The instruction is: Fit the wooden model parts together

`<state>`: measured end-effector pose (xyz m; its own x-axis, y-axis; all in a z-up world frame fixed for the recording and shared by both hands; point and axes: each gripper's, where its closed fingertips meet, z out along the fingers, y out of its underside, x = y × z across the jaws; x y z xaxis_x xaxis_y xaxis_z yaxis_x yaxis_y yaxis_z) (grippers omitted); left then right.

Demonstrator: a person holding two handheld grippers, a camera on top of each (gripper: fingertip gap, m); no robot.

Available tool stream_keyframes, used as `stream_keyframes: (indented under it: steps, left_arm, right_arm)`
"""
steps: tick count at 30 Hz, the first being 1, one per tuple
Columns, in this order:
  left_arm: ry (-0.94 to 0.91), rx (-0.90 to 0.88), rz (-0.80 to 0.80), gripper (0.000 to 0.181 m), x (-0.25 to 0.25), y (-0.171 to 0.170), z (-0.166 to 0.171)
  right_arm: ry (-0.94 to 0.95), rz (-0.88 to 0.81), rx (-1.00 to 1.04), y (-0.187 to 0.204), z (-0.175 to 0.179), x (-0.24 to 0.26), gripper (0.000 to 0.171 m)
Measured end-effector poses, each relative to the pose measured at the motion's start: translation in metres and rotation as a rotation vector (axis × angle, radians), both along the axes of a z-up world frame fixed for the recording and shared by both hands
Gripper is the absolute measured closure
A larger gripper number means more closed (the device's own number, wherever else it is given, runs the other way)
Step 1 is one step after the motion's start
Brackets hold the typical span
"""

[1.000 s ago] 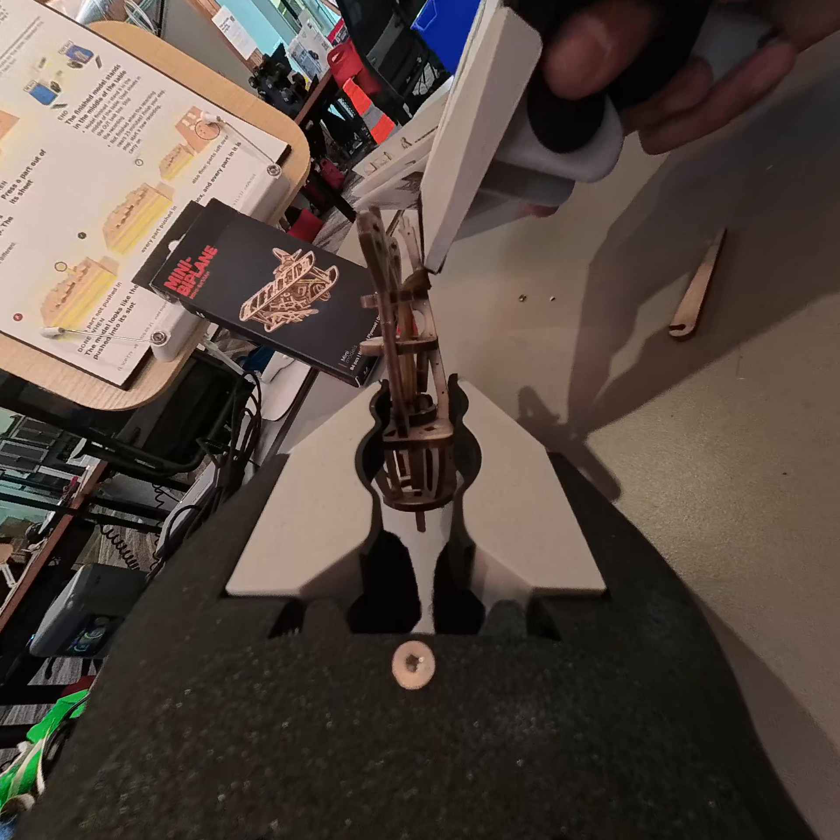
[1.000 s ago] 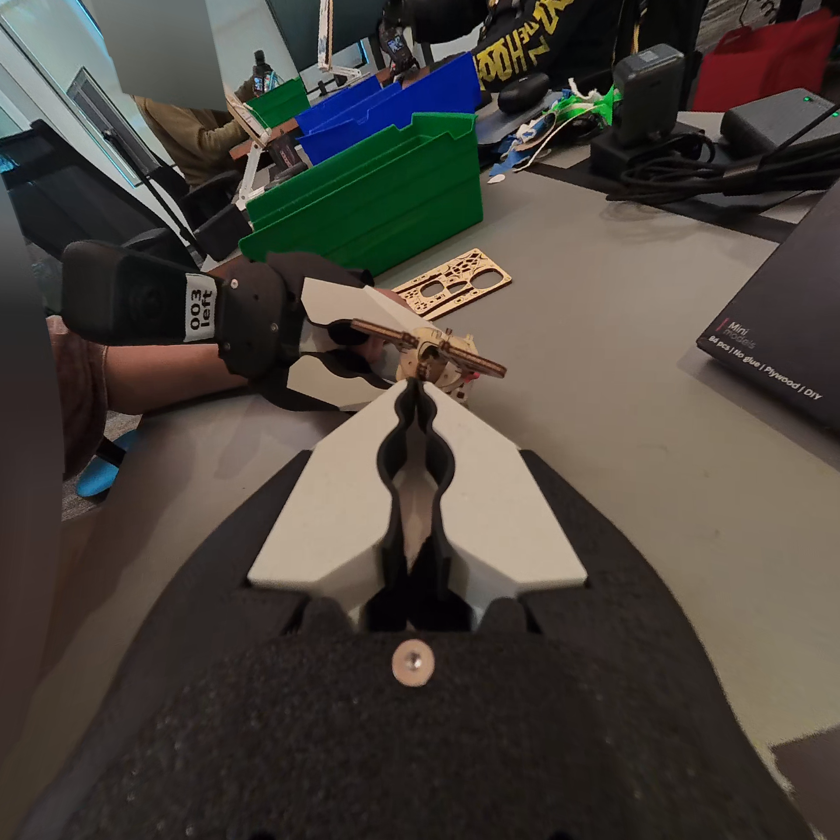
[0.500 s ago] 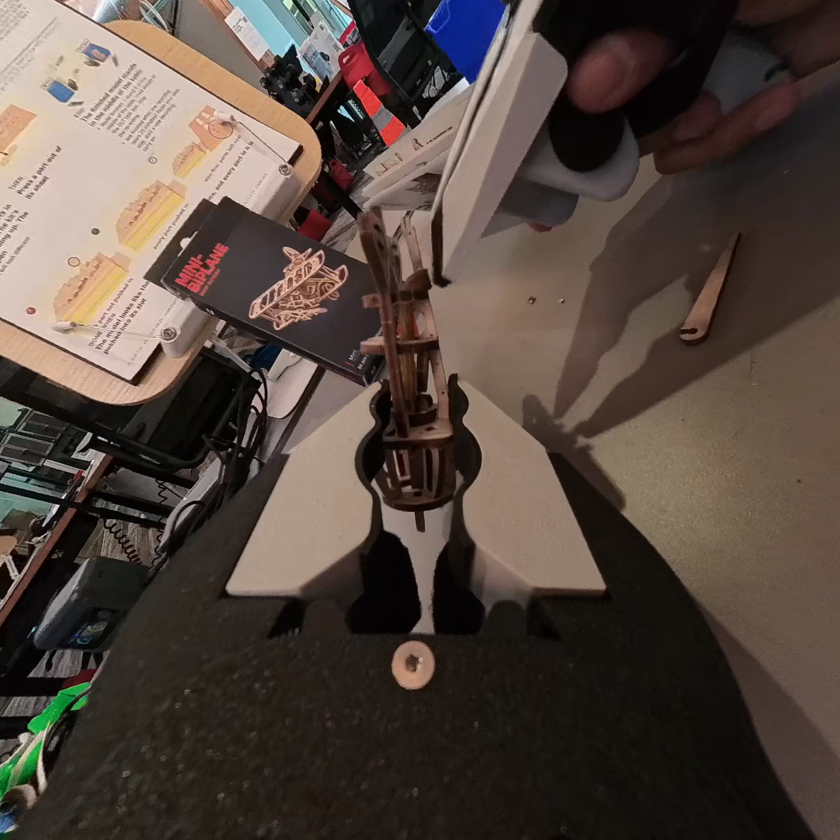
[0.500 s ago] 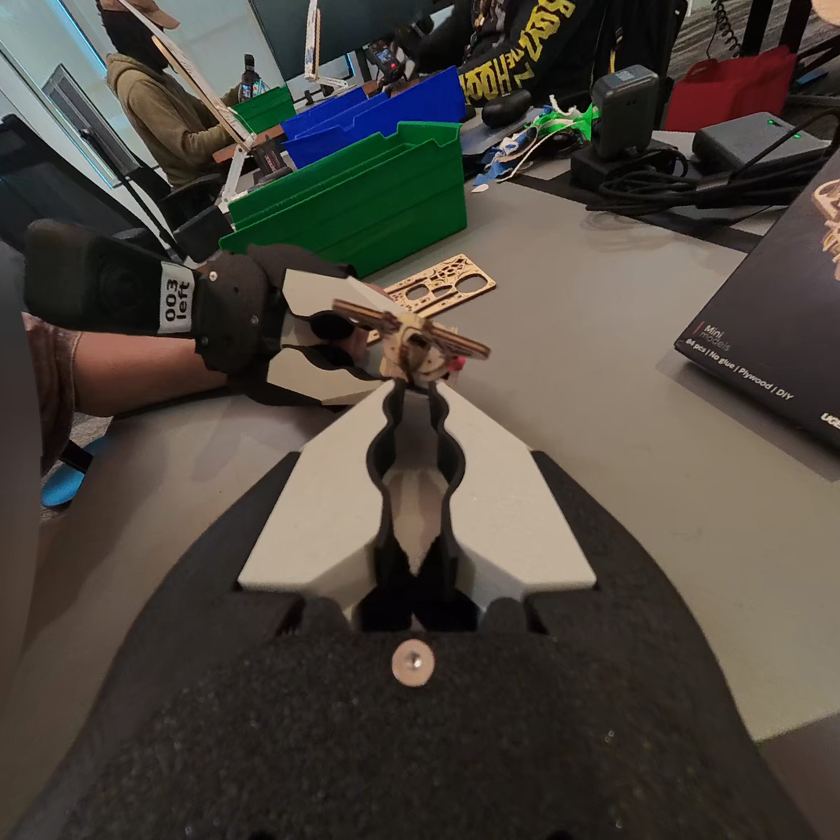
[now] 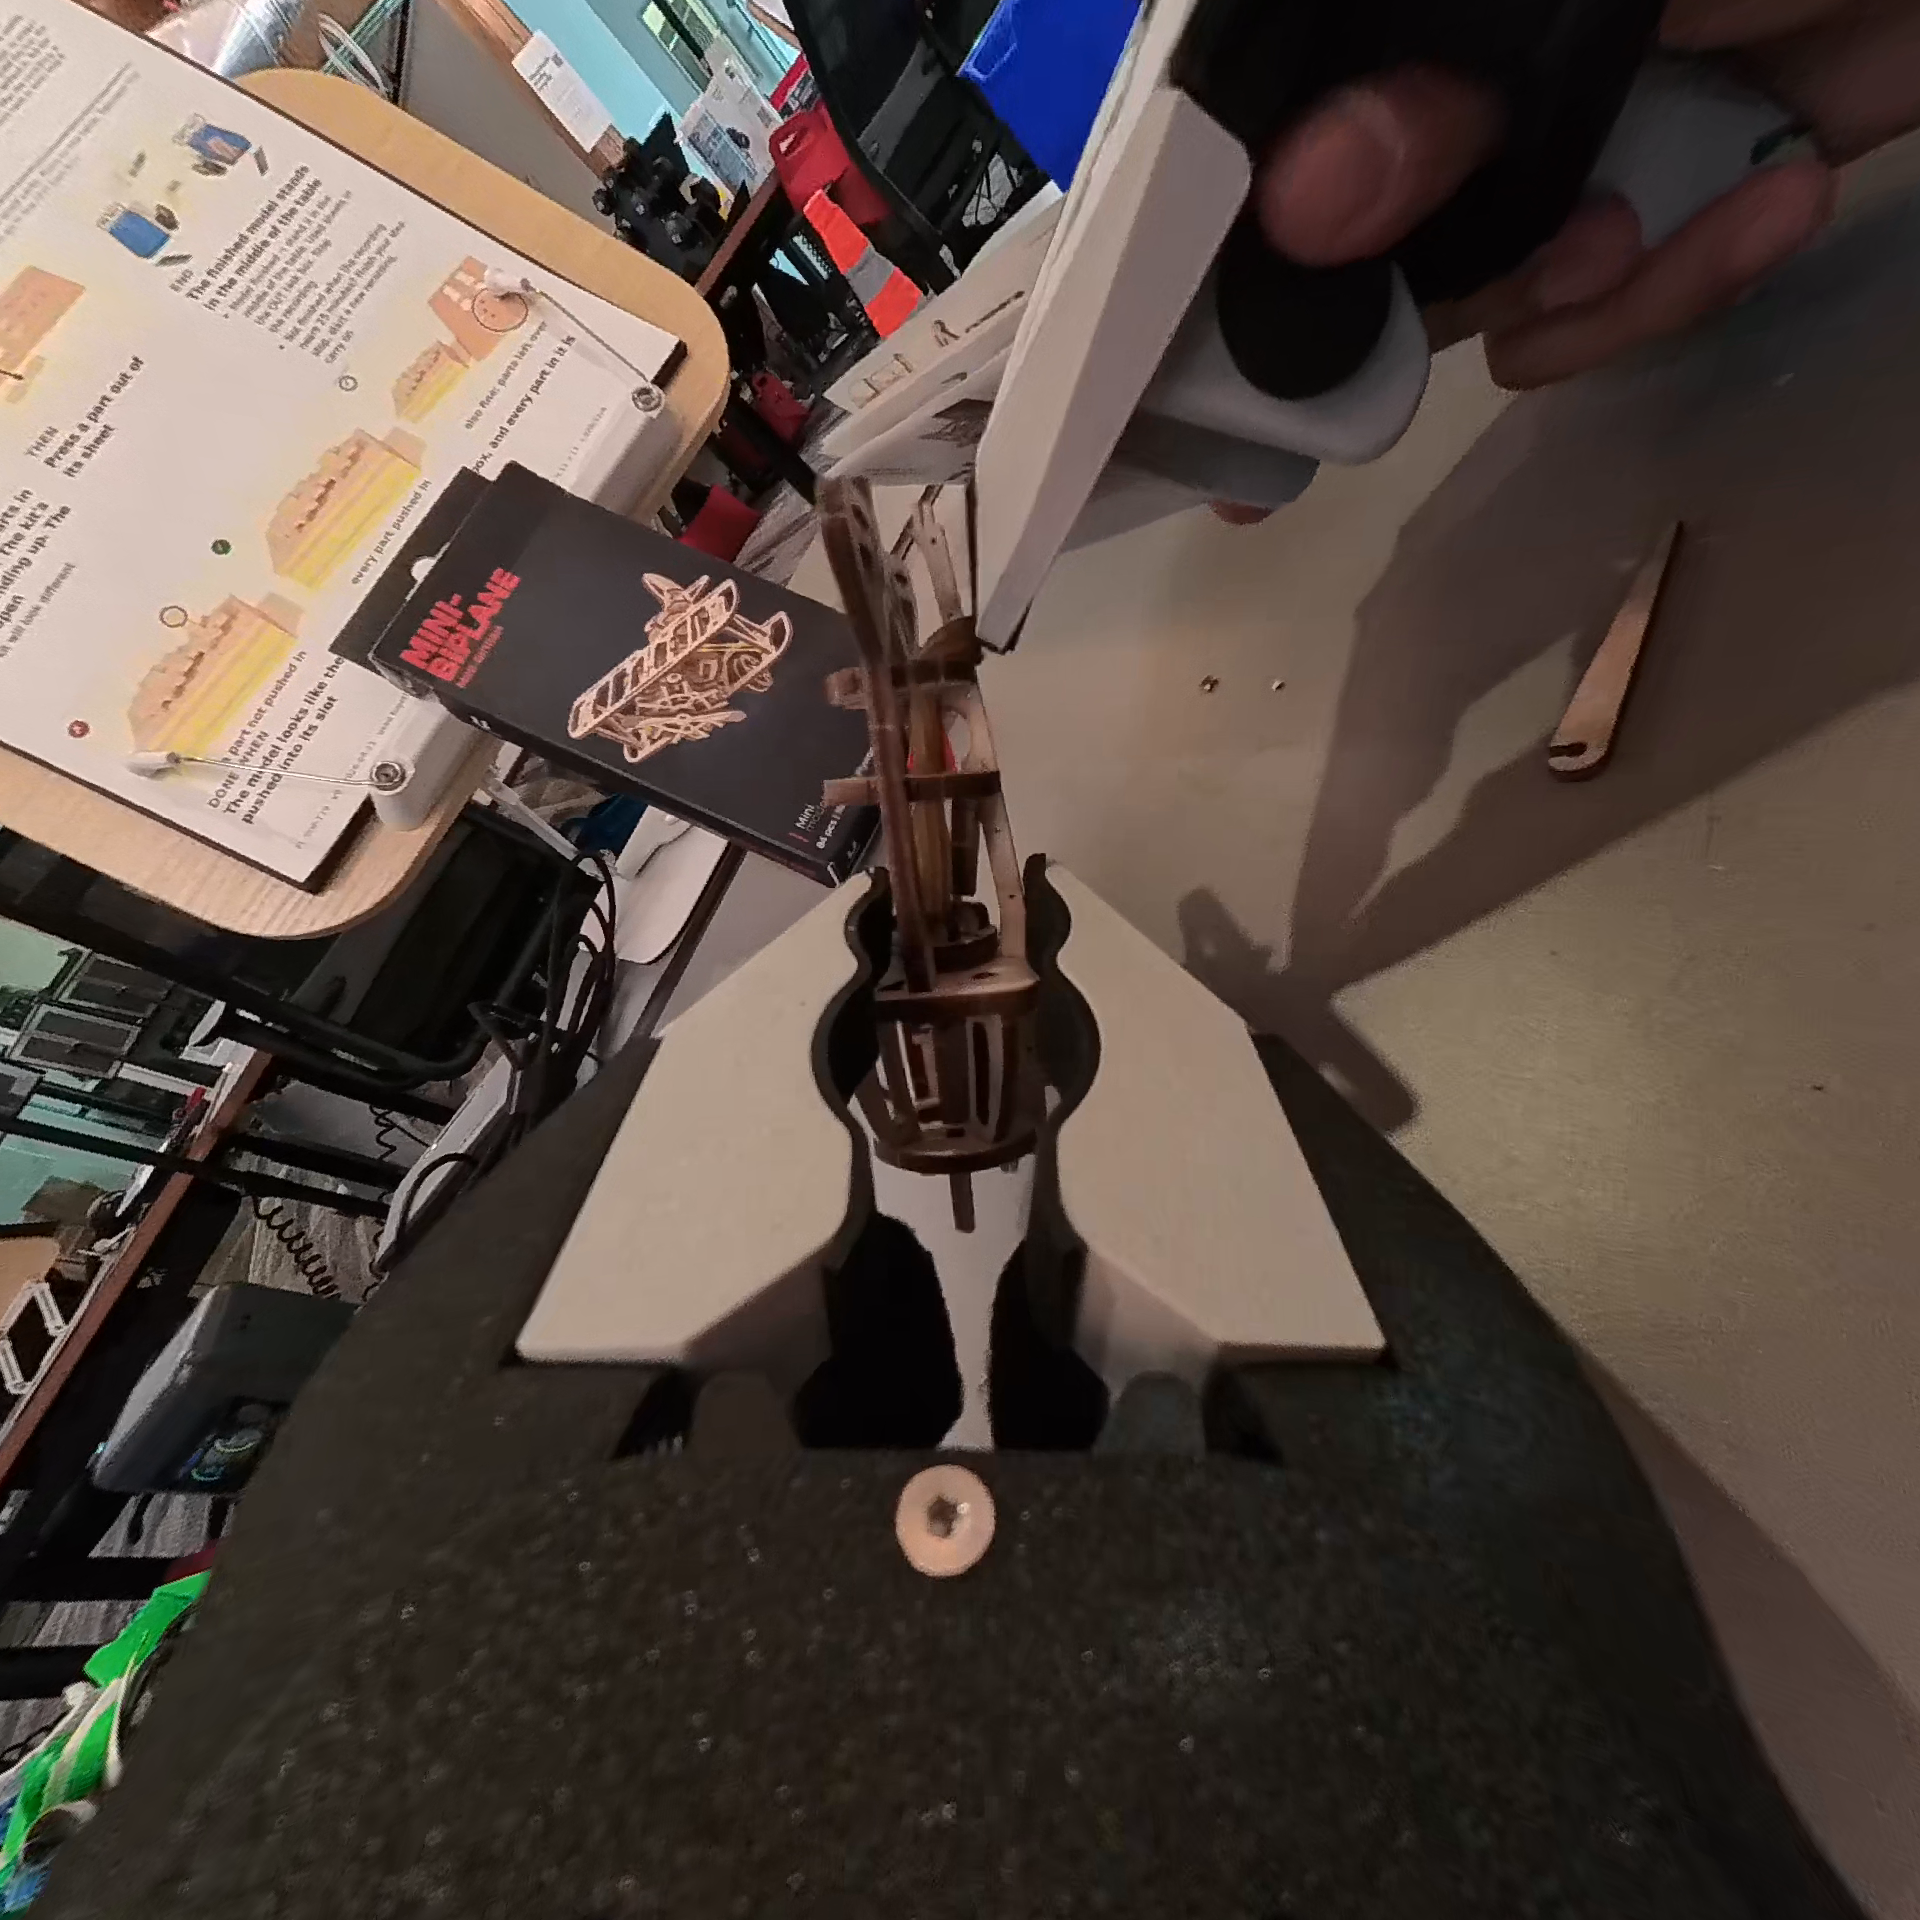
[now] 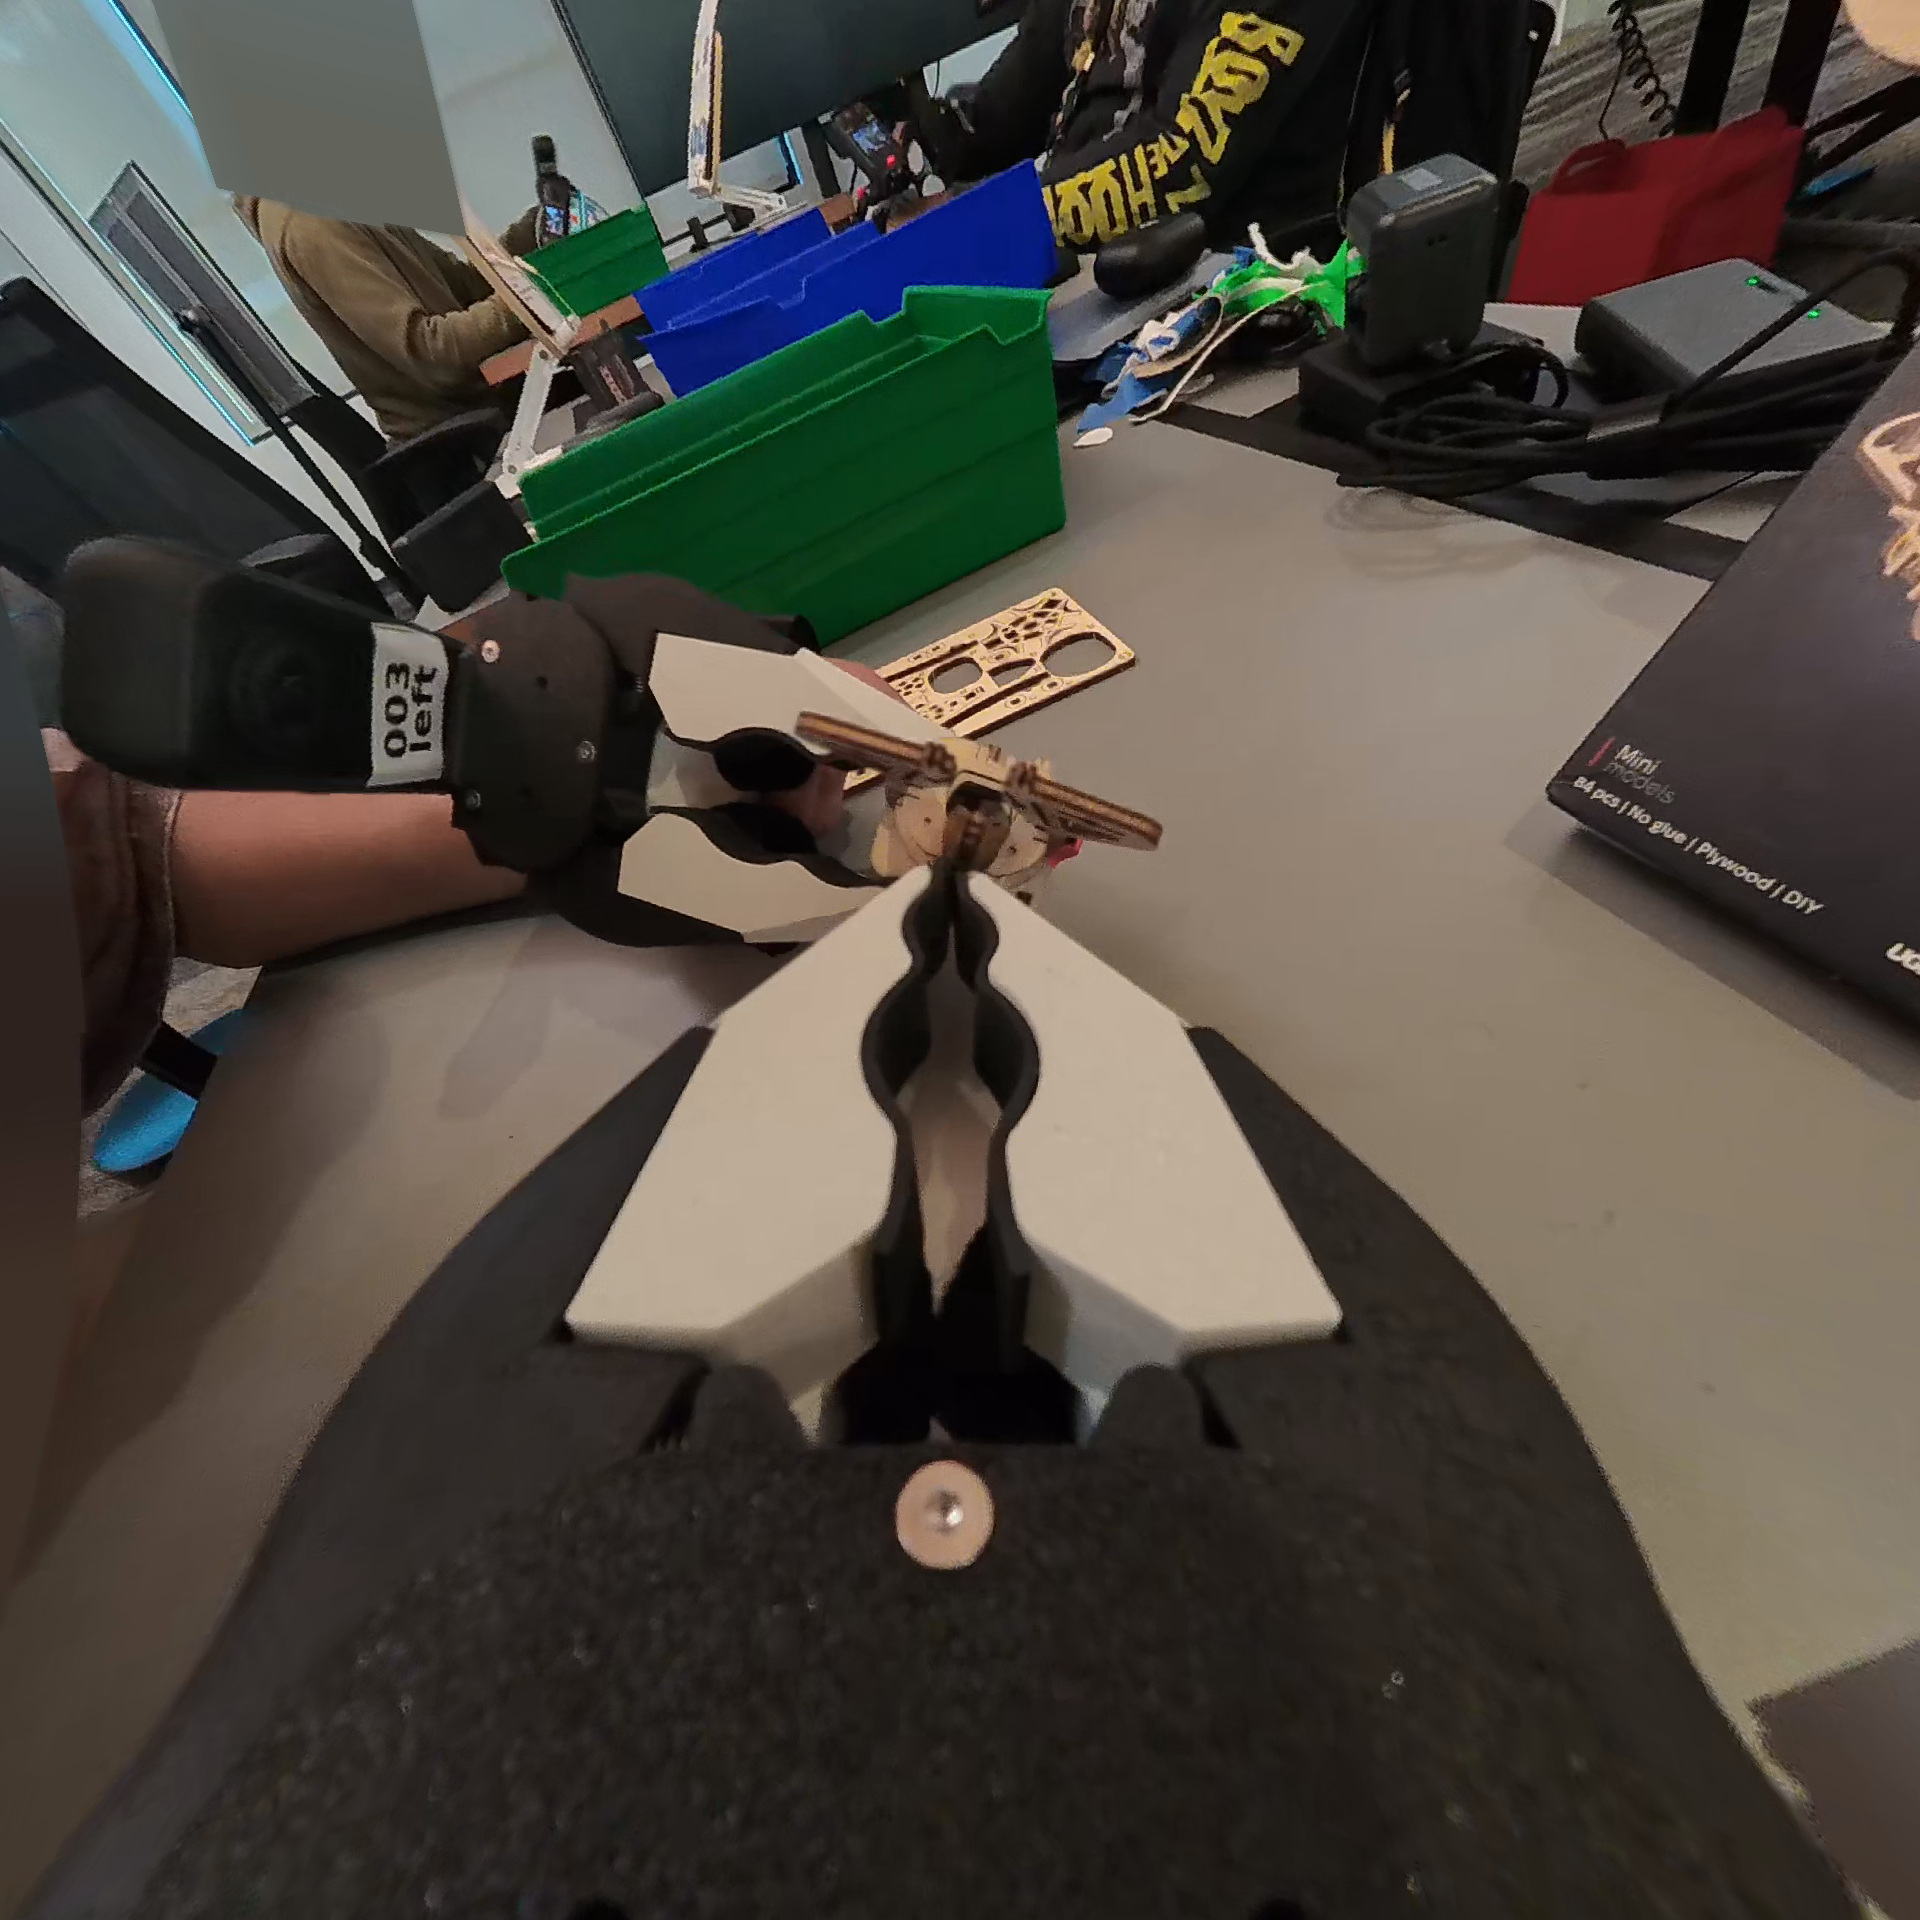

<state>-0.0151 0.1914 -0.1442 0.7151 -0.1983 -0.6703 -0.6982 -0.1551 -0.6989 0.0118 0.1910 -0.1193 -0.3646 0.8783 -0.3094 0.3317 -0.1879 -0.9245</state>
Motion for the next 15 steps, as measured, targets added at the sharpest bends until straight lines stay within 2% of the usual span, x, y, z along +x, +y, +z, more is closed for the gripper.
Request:
stream_keyframes:
  steps: [15]
  left_arm:
    - [-0.046,0.005,0.018,0.158,-0.0062,0.0009,0.0030]
  right_arm:
    - [0.004,-0.001,-0.032,0.0087,0.0040,0.0016,0.171]
